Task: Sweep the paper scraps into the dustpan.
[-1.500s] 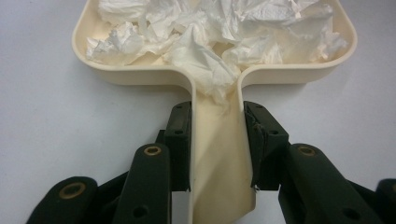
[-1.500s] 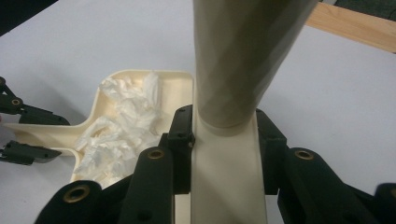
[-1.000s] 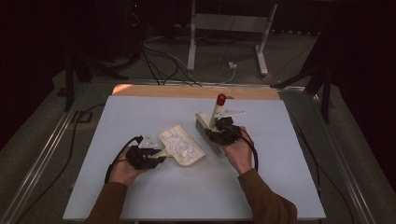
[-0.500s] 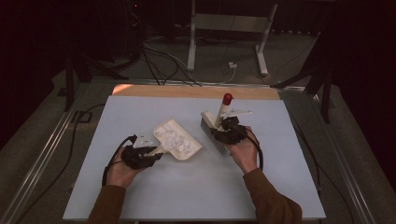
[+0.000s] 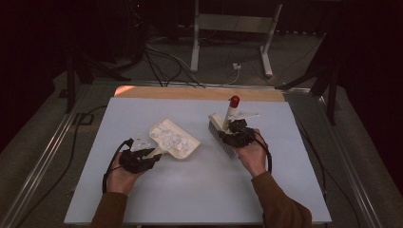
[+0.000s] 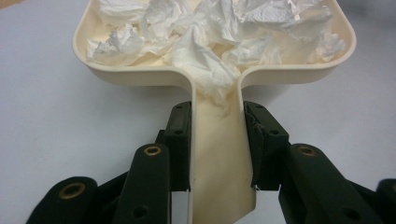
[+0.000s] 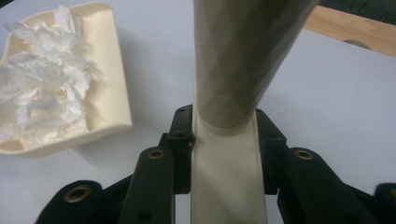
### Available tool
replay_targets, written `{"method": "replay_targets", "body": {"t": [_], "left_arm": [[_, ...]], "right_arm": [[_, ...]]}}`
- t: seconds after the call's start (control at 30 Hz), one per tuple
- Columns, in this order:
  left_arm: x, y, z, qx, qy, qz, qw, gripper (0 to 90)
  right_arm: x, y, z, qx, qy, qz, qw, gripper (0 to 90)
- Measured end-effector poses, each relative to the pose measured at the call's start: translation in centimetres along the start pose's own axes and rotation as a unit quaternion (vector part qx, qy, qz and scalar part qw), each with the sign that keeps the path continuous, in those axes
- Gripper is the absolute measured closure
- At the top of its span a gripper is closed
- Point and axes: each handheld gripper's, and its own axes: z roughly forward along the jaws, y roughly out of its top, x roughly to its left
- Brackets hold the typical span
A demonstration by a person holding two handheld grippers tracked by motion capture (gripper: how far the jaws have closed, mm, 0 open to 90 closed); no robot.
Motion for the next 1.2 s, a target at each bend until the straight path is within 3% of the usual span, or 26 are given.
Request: {"method": "replay_targets", "body": {"t": [0.47, 0.8, 1.2], "left_arm": [[0.0, -0.1, -0.6, -0.007, 0.033, -0.029, 0.9990, 66.6], [0.5, -0.7, -1.1, -0.014, 0.067, -0.062, 0.9958, 66.6], [0.9, -1.1, -2.0, -0.026, 0.088, -0.083, 0.9923, 66.6]], "right_arm": [[-1.0, -0.3, -0.5, 0.002, -0.005, 0.006, 1.0000, 67.4], [-1.6, -0.6, -0.7, 0.003, -0.005, 0.011, 0.9999, 67.4], [-2.7, -0.9, -1.1, 0.005, -0.002, 0.020, 0.9998, 67.5]]}}
